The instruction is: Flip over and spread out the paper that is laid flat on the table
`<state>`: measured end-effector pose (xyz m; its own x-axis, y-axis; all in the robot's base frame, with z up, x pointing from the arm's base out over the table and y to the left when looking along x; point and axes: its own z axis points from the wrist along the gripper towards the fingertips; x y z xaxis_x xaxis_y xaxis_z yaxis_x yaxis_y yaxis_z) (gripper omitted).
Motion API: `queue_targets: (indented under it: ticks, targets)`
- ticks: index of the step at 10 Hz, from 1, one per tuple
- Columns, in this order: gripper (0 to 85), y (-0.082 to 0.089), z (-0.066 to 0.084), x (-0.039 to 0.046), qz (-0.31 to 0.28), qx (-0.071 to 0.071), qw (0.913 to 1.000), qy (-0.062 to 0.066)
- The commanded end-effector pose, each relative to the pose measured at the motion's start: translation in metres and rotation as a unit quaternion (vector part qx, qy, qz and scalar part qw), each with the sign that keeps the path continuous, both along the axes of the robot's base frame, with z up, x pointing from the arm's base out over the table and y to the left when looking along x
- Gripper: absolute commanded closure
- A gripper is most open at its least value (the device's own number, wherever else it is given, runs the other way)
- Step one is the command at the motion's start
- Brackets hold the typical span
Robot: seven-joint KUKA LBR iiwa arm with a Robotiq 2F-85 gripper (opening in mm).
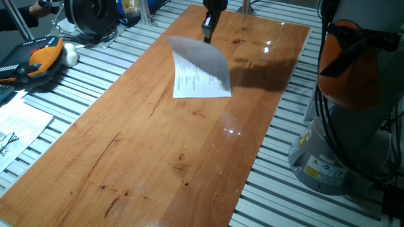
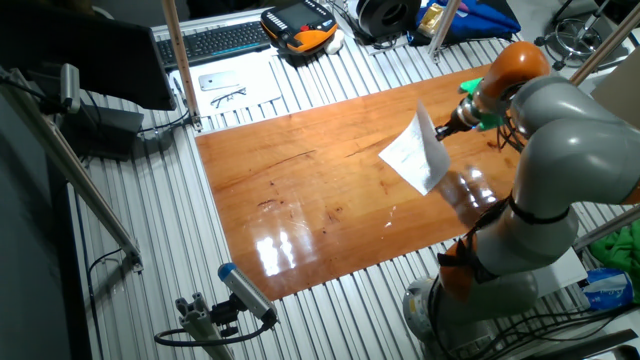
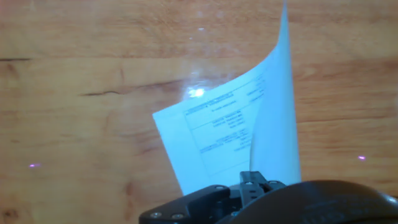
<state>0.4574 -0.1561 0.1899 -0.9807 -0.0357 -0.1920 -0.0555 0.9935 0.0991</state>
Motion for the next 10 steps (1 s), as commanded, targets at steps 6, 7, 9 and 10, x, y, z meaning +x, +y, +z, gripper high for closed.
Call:
queue_targets:
  ticks: [6, 7, 9, 10]
  targets:
    - [85.0, -0.012, 0.009, -0.0027, 0.053, -0.026, 0.9982, 0.007]
    - [85.0, -0.018, 0.011, -0.0017, 0.075, -0.036, 0.9965, 0.008]
    - [85.0, -0.029, 0.010, 0.0001, 0.115, -0.064, 0.9912, 0.004]
    - [85.0, -0.036, 0.008, 0.0011, 0.121, -0.062, 0.9907, 0.004]
